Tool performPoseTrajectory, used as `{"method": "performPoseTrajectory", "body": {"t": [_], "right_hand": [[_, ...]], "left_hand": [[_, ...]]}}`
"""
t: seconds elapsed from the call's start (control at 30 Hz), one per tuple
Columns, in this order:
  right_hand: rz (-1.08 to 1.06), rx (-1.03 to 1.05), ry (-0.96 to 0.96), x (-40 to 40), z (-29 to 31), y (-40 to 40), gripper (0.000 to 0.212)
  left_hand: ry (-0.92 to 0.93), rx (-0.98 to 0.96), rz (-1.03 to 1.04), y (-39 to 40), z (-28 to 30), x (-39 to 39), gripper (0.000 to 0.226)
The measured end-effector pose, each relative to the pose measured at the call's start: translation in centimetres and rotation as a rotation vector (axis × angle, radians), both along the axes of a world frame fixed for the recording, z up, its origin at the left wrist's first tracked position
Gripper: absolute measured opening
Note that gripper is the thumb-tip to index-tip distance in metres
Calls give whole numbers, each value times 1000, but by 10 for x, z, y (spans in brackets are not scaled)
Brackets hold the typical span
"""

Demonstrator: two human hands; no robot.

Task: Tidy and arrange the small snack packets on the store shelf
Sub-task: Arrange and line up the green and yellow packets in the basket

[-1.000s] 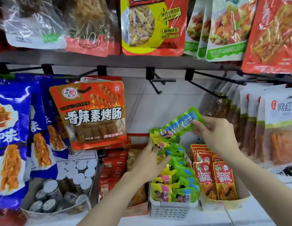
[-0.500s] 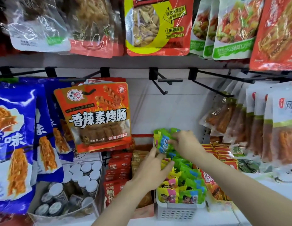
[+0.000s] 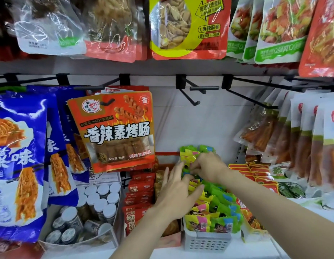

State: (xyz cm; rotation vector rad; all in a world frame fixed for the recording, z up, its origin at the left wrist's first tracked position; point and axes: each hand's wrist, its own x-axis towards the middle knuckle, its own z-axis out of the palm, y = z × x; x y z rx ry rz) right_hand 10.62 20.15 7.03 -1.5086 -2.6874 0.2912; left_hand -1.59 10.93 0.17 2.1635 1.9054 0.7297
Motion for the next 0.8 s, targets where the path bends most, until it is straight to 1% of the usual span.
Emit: {"method": "performPoseTrajectory", "body": {"t": [0.07,0.13,0.17,0.23,0.3,0.37,0.43,0.47,0.5,0.57,0.63,0.73,0.8], "right_hand": [[-28,-63,132,7,8,4,16],[-101,12,265,14,13,11,14],[-116,50,264,16,12,13,16],[-107,82,183,14,6,15,24],[-120,122,107,5,-3,14,25],[-152,192,69,-4,-12,13,19],[-167,236,91,-9,-15,11,7],[-156,251,136,-8,-15,10,4],[-141,259,211,-6,-13,9,5],[-106,254,432,7,-1,5,4],[-117,290,602,29,20,-2,6],[-172,388,786,66,51,-18,11],[-189,397,856,84,66,-27,12]], "left_hand": [[-39,-46,-16,4,0,0,54],[-43,-55,-19,5,-1,0,54],[-44,-55,-17,5,-2,0,54],[-48,-58,-11,4,-3,0,53],[-34,-70,-4,3,-4,-1,54],[-9,-97,4,3,-3,-2,57],[-5,-127,14,4,-3,-1,58],[-10,-143,21,4,-2,-1,59],[-16,-158,27,4,-1,0,58],[-35,-181,38,5,0,1,56],[-58,-216,40,4,4,1,54],[-101,-293,39,0,13,2,59],[-205,-309,51,-4,23,3,65]]}}
